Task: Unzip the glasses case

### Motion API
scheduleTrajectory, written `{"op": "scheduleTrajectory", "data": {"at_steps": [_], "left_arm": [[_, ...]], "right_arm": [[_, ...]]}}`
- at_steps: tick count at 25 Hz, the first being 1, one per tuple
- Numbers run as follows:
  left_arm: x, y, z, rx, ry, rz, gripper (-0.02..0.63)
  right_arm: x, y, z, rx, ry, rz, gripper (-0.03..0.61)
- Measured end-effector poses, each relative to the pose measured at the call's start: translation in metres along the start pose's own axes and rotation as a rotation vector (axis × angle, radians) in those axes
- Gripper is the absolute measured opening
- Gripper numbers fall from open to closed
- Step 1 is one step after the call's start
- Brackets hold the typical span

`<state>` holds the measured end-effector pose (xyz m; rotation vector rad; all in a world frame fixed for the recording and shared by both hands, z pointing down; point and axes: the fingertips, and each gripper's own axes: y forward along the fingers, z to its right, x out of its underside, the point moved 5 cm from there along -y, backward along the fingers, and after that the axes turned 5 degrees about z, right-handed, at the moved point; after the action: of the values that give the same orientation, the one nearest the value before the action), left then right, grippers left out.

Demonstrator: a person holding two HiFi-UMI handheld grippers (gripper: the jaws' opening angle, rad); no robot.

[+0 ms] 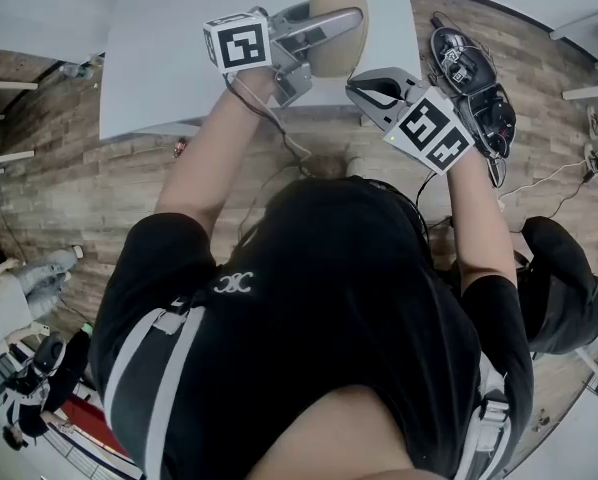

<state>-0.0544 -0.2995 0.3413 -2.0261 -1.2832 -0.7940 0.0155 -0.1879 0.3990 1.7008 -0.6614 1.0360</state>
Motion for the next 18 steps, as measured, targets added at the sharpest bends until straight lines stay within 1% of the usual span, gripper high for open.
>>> {"op": "scheduleTrajectory", "data": {"at_steps": [2,3,4,6,7,10,11,14,18], "left_arm": [[0.0,-0.003,-0.002,-0.002,-0.076,0.044,0.325],[-0.002,-0.003,-0.003,-0.001,-0.102,0.061,0.325],[-0.003,-0.001,-0.004,-0.001,-0.111,0.073,0.325],[-0.006,0.003,-0.008,-0.012,-0.105,0.09,0.325],[-0.006,0.005,-0.01,-0.01,-0.125,0.108,0.325],[-0.009,0.009,-0.007,0.049,-0.268,0.188,0.325],[-0.01,0.009,-0.006,0.062,-0.295,0.209,0.325],[-0.011,0.007,-0.009,0.06,-0.328,0.247,0.325],[-0.01,0.005,-0.015,0.045,-0.342,0.276,0.325]], "right_arm": [[0.002,0.007,-0.009,-0.013,-0.004,-0.006,0.028],[0.002,0.01,-0.012,-0.016,0.0,-0.004,0.028],[0.001,0.013,-0.013,-0.015,0.004,0.0,0.028],[0.001,0.018,-0.013,-0.008,0.011,0.011,0.028],[0.0,0.02,-0.012,-0.005,0.015,0.021,0.028],[-0.005,0.028,-0.014,0.006,0.02,0.054,0.028],[-0.008,0.031,-0.015,0.013,0.018,0.062,0.028],[-0.013,0.039,-0.016,0.035,0.019,0.08,0.028],[-0.011,0.042,-0.015,0.052,0.038,0.109,0.028]]}}
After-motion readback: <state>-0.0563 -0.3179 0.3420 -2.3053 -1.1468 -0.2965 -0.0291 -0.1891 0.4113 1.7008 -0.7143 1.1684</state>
